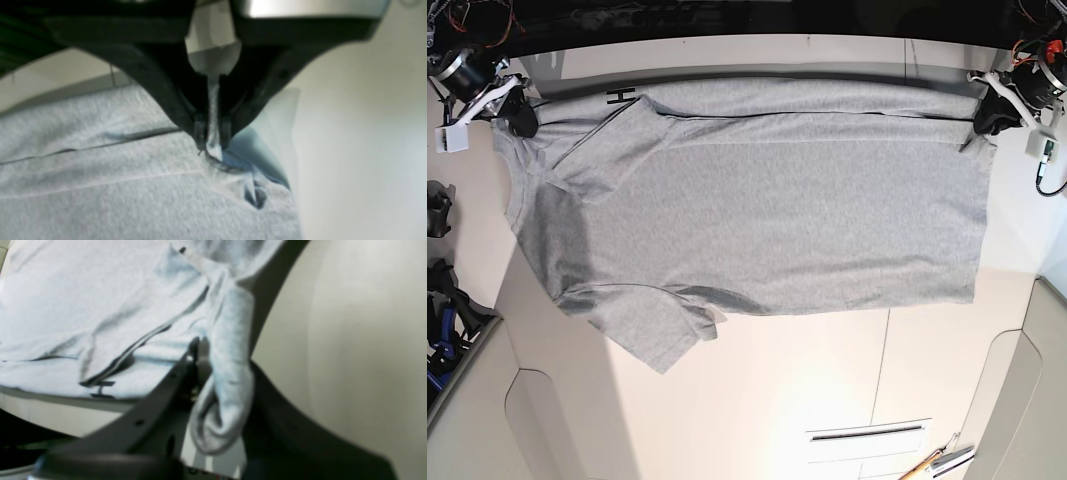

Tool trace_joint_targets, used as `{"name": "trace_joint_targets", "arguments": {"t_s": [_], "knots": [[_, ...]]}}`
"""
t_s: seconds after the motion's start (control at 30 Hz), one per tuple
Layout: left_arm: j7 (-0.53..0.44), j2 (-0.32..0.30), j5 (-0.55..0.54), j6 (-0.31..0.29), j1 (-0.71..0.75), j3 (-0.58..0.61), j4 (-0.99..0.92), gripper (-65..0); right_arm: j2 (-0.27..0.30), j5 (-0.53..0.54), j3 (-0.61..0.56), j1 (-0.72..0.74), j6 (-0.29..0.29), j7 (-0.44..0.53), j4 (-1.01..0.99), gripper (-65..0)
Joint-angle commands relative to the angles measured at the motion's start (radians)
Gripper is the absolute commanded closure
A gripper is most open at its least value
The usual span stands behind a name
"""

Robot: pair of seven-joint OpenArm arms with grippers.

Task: Fold the T-shirt properly
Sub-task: 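Drag the folded shirt with both grippers, then release and withdraw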

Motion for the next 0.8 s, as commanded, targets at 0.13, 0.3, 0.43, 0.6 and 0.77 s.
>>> {"name": "trace_joint_targets", "arguments": {"t_s": [0.13, 0.3, 0.43, 0.6, 0.77], "knots": [[-0.009, -0.013, -0.006, 0.000, 0.055, -0.013, 0.017, 0.0, 0.027, 0.021, 0.048, -0.034, 0.004, 0.003, 0.019, 0.0], [-0.008, -0.010, -0.006, 0.000, 0.080, -0.012, 0.017, 0.0, 0.026, 0.019, 0.052, -0.050, 0.003, -0.005, 0.019, 0.0], [-0.008, 0.011, -0.009, -0.003, 0.086, -0.012, 0.017, 0.0, 0.026, -0.001, 0.052, -0.050, 0.003, -0.008, 0.018, 0.0], [-0.010, 0.021, -0.009, -0.015, 0.085, -0.012, 0.017, -20.3, 0.026, -0.002, 0.052, -0.049, 0.003, -0.008, 0.018, -27.3], [-0.009, 0.021, -0.009, -0.019, 0.085, -0.024, 0.021, -26.0, 0.027, -0.002, 0.075, -0.047, 0.002, -0.008, 0.019, -32.8]]}}
